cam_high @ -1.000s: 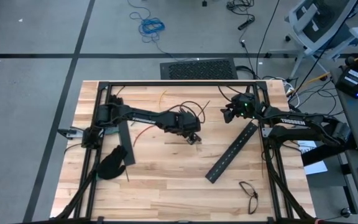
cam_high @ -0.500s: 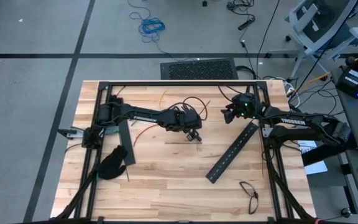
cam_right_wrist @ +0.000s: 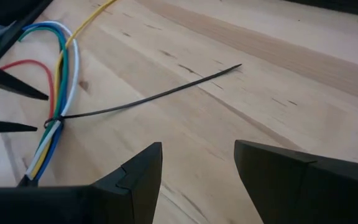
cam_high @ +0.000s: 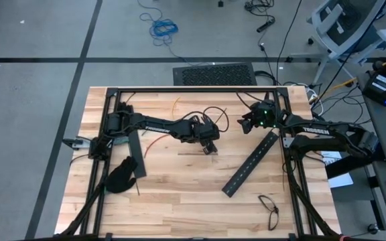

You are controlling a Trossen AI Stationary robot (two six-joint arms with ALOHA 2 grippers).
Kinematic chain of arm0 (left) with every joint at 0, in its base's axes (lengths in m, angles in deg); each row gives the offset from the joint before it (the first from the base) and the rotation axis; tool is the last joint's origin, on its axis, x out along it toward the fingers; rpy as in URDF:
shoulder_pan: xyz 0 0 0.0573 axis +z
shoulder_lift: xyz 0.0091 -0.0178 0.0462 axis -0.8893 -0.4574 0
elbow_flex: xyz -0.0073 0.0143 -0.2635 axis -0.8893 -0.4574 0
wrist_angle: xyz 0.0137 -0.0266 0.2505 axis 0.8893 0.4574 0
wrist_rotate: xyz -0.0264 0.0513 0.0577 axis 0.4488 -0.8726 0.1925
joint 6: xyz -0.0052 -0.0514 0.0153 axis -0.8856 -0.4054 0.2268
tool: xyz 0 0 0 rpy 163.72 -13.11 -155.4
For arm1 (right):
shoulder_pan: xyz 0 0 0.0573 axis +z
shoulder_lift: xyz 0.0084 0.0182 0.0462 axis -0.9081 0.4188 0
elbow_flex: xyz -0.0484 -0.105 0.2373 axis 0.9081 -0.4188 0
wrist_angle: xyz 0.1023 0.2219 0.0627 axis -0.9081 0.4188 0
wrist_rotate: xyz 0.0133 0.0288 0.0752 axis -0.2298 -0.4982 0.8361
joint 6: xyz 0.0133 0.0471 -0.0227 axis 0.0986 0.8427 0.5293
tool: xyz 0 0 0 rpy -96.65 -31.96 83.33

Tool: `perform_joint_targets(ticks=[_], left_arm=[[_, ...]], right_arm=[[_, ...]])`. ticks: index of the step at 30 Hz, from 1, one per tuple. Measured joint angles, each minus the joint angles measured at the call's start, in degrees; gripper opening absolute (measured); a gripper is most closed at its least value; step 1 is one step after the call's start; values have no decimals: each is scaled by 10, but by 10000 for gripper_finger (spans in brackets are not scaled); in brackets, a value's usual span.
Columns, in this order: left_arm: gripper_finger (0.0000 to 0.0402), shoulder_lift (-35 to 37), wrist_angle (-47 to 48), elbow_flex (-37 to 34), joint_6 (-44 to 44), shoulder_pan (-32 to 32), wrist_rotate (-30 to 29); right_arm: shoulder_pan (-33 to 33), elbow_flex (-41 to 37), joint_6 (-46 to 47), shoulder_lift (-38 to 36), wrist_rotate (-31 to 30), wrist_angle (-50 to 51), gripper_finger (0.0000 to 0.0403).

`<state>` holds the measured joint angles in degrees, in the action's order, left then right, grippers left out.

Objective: Ziptie cables

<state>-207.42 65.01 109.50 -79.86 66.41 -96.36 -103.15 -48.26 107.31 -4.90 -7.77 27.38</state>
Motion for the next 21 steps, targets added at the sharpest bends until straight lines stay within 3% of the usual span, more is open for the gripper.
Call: perform_joint_targets(ticks=[3,8,14,21], left_arm=[[180,0,20,0,-1,-13,-8],[212,0,84,0,-29,-26,-82],[215,-10,92,0,-46,-25,-85],[215,-24,23,0,-77,-7,-62]], right_arm=[[0,0,0,0,7,0,196],[0,0,-1,0,15,0,196],[0,0,1,0,16,0,196],[0,0,6,0,16,0,196]])
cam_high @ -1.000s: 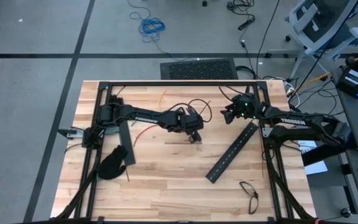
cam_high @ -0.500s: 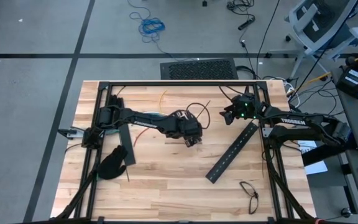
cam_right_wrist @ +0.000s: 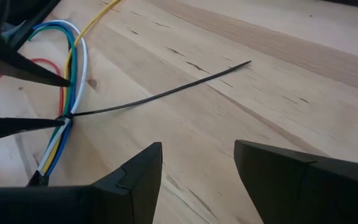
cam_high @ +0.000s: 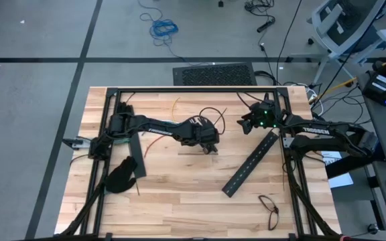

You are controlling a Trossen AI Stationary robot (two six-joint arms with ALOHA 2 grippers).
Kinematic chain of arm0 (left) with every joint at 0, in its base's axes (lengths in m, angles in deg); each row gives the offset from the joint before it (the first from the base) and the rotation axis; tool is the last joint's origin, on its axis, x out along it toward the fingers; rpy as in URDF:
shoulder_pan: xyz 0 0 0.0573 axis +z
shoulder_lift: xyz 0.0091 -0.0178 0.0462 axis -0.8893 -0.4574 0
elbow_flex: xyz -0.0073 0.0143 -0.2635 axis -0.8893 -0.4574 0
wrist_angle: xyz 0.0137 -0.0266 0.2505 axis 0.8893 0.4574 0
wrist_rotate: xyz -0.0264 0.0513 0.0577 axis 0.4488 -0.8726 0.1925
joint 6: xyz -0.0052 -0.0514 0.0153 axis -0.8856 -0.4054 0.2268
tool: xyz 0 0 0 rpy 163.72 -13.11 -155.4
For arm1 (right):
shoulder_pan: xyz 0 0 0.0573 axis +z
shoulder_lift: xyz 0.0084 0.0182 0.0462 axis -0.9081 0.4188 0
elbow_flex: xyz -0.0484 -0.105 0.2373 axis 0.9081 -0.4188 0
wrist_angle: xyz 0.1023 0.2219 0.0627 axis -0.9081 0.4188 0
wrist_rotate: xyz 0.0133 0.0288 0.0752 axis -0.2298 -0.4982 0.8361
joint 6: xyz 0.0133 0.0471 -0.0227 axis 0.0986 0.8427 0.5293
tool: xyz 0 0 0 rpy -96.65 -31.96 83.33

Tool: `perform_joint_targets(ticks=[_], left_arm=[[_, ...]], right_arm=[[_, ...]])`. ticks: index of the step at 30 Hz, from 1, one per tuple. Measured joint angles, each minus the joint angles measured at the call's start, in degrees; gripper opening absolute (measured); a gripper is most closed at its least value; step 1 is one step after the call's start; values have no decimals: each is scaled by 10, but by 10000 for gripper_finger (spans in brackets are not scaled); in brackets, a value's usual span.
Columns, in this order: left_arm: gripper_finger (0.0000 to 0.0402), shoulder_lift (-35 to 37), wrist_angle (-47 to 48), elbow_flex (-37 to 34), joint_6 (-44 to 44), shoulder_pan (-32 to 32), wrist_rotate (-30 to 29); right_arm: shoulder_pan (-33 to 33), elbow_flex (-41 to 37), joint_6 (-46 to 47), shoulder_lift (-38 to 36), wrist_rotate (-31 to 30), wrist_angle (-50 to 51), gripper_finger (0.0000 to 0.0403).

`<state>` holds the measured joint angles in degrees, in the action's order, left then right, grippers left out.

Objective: Ziptie cables

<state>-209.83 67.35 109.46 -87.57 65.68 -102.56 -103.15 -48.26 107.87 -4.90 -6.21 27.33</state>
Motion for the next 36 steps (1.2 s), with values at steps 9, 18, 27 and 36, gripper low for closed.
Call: perform_joint_targets(ticks=[9,18,27,36], left_arm=[[194,-3,-7,0,-60,10,44],[158,-3,9,0,-55,7,49],[150,-3,18,0,-55,7,48],[150,-3,19,0,-60,6,60]], right_arm=[[0,0,3,0,-2,0,196],[0,0,22,0,-12,0,196],[0,0,23,0,-16,0,196],[0,0,23,0,-16,0,196]])
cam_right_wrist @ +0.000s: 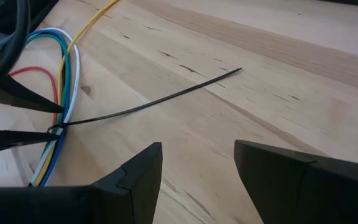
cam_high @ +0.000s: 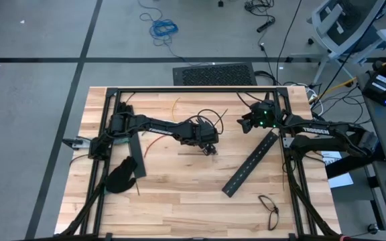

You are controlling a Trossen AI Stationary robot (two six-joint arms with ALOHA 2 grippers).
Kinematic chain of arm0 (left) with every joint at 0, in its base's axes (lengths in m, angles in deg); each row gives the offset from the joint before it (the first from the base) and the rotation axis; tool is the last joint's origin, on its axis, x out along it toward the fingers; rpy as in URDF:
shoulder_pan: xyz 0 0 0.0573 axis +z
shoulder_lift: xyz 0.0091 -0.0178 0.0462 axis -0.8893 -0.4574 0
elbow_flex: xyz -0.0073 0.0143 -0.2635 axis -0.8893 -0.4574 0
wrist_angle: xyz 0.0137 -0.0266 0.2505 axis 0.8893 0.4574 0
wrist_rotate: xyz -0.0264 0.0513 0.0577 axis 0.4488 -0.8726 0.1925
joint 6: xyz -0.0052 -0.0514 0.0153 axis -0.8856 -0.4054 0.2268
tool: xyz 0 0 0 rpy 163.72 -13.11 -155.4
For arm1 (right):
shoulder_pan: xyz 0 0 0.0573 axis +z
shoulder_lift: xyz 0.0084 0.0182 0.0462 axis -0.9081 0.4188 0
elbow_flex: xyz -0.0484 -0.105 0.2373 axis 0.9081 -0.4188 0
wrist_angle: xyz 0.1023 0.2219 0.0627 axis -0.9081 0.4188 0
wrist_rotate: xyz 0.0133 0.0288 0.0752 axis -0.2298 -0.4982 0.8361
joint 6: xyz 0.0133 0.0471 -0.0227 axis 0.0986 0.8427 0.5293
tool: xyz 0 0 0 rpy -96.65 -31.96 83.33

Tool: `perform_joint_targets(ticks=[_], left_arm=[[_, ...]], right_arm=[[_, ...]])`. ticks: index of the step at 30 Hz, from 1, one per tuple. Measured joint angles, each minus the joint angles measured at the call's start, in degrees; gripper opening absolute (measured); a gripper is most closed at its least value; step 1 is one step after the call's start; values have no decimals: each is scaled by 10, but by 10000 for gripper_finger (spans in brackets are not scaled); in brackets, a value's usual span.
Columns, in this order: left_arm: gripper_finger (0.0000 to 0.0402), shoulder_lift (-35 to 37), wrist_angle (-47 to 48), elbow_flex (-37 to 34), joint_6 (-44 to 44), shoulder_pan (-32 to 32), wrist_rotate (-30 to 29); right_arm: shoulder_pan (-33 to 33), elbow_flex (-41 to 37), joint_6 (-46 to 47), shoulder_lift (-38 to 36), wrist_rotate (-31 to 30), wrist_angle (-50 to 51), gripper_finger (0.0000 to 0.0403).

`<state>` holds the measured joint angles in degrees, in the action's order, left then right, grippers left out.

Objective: Ziptie cables

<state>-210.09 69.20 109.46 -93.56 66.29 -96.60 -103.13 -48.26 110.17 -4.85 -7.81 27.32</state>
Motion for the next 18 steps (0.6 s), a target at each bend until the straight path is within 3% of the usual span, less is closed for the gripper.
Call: perform_joint_targets(ticks=[4,13,18], left_arm=[[139,0,0,0,0,0,6],[67,0,0,0,0,0,17],[56,0,0,0,0,0,19]], right_arm=[[0,0,-2,0,0,0,196],[0,0,-2,0,-2,0,196],[0,0,-2,0,-2,0,196]])
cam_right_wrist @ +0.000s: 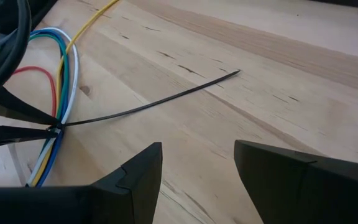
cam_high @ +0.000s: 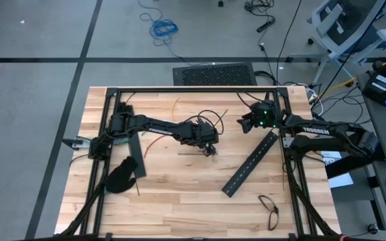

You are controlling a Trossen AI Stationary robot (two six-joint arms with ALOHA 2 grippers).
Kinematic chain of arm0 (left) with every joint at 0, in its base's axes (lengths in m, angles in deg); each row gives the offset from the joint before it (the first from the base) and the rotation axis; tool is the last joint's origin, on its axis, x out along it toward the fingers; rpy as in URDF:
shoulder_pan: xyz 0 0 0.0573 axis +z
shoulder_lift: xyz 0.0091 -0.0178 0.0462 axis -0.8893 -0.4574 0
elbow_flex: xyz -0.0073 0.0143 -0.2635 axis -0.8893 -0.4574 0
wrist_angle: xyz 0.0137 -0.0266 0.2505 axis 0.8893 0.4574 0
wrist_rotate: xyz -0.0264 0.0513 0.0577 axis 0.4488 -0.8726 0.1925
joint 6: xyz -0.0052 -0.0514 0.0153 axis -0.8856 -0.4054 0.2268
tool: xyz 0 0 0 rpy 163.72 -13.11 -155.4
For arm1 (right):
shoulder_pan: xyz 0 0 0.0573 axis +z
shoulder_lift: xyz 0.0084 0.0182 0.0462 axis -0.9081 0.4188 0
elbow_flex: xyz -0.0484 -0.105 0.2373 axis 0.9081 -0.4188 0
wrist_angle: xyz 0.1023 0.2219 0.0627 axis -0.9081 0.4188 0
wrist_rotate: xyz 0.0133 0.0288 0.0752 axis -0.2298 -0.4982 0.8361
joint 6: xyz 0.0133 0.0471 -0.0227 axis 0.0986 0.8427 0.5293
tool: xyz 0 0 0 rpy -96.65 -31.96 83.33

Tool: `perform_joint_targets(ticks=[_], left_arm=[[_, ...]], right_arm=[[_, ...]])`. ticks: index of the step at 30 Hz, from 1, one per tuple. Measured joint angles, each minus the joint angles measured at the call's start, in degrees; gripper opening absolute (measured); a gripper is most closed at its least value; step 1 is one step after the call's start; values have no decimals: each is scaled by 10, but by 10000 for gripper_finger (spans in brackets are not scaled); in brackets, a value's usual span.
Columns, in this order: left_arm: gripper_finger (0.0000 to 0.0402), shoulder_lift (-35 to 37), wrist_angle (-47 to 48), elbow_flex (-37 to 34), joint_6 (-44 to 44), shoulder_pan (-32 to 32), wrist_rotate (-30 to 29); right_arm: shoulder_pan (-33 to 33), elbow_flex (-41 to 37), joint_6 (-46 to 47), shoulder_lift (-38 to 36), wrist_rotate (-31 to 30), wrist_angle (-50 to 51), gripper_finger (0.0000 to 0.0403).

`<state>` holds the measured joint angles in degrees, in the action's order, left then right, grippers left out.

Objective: Ziptie cables

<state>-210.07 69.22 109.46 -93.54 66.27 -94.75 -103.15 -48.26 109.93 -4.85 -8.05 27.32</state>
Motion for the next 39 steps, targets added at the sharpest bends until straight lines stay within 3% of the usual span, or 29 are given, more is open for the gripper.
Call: perform_joint_targets(ticks=[11,17,25,34,39], left_arm=[[53,0,6,0,0,0,5],[8,0,6,0,1,0,5],[3,0,5,0,6,0,5],[0,0,9,40,45,-2,-4],[0,0,9,76,80,-2,-20]], right_arm=[[0,0,-3,0,0,0,196],[0,0,-7,0,0,0,196],[0,0,-13,0,0,13,196],[0,2,-49,52,13,156,196],[1,-8,-64,74,35,40,196]])
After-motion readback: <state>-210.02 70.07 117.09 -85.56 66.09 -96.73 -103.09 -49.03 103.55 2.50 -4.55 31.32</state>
